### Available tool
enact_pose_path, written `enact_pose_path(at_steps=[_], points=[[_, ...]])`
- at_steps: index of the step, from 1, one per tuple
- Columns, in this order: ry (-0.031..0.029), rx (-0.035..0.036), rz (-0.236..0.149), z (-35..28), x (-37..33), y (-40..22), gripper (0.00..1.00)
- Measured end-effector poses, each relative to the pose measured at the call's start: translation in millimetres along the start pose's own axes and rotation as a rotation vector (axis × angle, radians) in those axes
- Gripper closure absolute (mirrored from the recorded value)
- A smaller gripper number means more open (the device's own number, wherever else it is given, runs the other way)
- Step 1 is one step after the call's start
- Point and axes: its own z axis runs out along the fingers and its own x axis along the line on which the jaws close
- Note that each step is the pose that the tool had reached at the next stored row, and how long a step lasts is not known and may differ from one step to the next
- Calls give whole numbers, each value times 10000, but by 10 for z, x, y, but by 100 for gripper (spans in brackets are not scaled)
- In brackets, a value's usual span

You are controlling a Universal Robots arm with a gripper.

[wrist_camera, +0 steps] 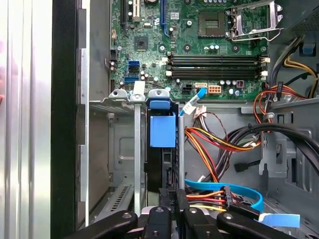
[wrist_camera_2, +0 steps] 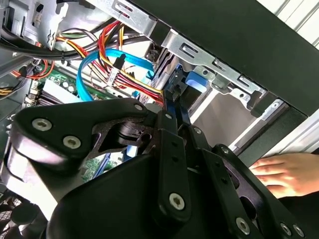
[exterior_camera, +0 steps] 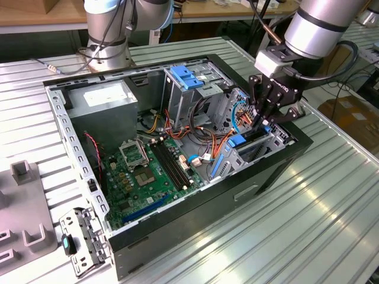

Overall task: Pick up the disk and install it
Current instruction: 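Insert the first disk wire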

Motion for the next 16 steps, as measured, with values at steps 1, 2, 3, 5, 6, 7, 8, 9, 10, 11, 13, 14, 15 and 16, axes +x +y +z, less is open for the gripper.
enact_pose_path(at_steps=[1,2,3,5,6,7,8,9,10,11,13,14,15,16], points=[[2,0,1,2,0,0,84],[3,-1,0,2,0,0,84],[3,0,1,2,0,0,84],[3,0,0,3,0,0,84],[1,-1,1,3,0,0,82],[1,-1,0,-5,0,0,76],[2,0,0,-23,1,1,76],[2,0,0,-44,1,1,76],[1,4,0,-86,1,2,76],[2,12,-1,-126,2,3,76],[1,13,0,-128,2,4,76],[0,13,0,-128,2,4,78],[0,13,0,-128,2,4,84],[2,13,0,-129,2,4,89]])
